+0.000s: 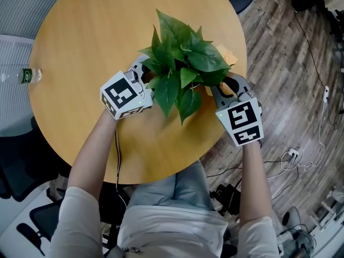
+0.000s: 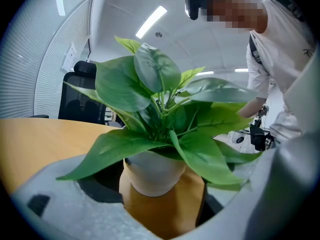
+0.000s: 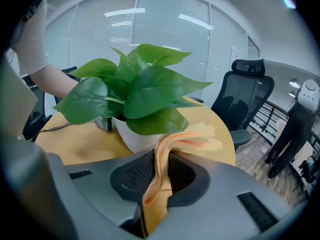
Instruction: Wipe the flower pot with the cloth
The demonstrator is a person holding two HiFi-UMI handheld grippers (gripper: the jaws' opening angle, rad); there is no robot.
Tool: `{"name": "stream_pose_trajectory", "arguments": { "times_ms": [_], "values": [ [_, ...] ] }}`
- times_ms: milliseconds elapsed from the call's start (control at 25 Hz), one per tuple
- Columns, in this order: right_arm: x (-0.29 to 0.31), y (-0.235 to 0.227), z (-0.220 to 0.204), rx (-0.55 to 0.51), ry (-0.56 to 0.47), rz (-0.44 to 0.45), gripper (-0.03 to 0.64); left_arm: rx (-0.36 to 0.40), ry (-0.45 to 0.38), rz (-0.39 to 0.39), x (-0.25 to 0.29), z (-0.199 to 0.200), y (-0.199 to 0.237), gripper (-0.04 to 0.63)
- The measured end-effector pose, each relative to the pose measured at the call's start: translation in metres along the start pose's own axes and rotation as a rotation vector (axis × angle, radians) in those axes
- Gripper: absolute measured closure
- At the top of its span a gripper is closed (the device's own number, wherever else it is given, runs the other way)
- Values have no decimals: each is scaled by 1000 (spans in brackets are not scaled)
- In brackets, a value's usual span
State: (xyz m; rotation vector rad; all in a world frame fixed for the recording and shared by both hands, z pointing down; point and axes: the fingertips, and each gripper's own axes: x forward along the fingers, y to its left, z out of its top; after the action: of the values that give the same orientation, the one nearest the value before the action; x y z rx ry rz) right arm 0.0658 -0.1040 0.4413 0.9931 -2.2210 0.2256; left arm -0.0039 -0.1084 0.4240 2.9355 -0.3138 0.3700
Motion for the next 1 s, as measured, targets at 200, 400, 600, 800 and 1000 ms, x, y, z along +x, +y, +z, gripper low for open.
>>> {"name": "stream_pose_trajectory", "arguments": {
  "times_ms": [200,400,600,800,1000],
  "values": [
    [5,11,7,-61,0,33,566,-24,8,65,3,-1,1,137],
    [2,17,5,-62,-1,34,566,-43,8,114,1,-3,-4,137],
    [0,20,3,-58,-5,37,566,-54,13,145,2,-4,-4,138],
    [-4,29,2,-55,-8,47,566,-71,10,181,0,-4,-5,140],
    [-7,36,-2,-55,-10,58,566,-73,19,229,0,-5,-5,142]
  ]
}}
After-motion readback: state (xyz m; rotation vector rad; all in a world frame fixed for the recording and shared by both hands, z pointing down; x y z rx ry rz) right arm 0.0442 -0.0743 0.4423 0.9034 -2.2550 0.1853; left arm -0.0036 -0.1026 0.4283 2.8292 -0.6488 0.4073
